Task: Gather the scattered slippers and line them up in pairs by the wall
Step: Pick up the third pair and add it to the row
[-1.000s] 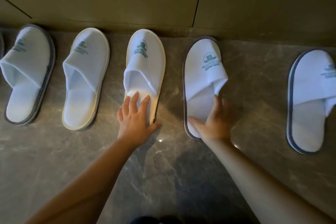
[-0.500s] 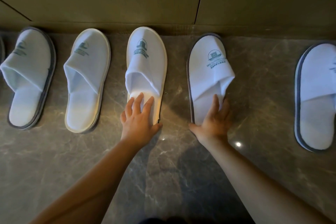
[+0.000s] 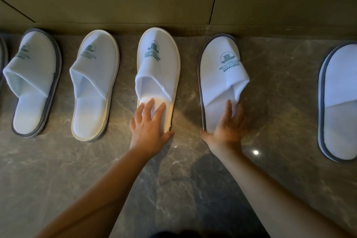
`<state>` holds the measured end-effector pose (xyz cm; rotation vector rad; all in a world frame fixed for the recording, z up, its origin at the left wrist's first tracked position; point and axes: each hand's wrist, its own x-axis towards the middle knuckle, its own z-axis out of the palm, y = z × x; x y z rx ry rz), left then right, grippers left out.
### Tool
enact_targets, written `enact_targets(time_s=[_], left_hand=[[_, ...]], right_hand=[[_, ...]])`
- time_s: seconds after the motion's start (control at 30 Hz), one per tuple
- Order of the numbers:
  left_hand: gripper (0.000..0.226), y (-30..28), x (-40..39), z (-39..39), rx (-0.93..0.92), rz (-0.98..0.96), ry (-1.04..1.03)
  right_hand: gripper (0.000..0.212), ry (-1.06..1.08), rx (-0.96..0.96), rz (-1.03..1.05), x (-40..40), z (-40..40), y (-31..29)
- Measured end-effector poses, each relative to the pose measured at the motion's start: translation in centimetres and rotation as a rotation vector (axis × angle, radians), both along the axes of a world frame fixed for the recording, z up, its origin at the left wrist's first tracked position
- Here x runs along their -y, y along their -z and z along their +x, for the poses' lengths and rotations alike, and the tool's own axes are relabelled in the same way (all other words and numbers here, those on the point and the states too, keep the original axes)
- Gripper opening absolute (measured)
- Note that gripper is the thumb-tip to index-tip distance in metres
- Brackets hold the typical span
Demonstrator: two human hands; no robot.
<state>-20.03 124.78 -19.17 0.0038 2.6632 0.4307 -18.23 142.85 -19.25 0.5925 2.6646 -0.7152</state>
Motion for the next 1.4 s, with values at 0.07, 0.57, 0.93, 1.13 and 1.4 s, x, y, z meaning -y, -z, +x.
enact_targets(time_s=[0.07, 0.57, 0.93, 1.13, 1.4], left_hand=[[0.078, 0.0, 0.0, 0.0, 0.002, -0.001, 0.001], [0.069, -2.0, -4.6, 0.6, -0.142, 0.128, 0.028], [0.088, 0.4, -13.0, 1.4, -0.025, 0.018, 0.487], [0.088, 0.0, -13.1, 1.3, -0.035, -0.003, 0.481], [0.091, -0.5, -13.2, 1.2, -0.001, 0.023, 0.482]], right_hand=[[0.112, 0.002, 0.011, 0.001, -0.1, 0.0, 0.0], [0.082, -0.018, -0.07, 0.0, -4.6, -0.2, -2.3], [0.082, 0.318, 0.026, 0.215, -18.5, 5.1, -2.3], [0.093, 0.442, 0.032, 0.17, -21.6, 5.4, -1.3], [0.096, 0.493, -0.075, 0.124, -22.3, 4.9, -0.9]])
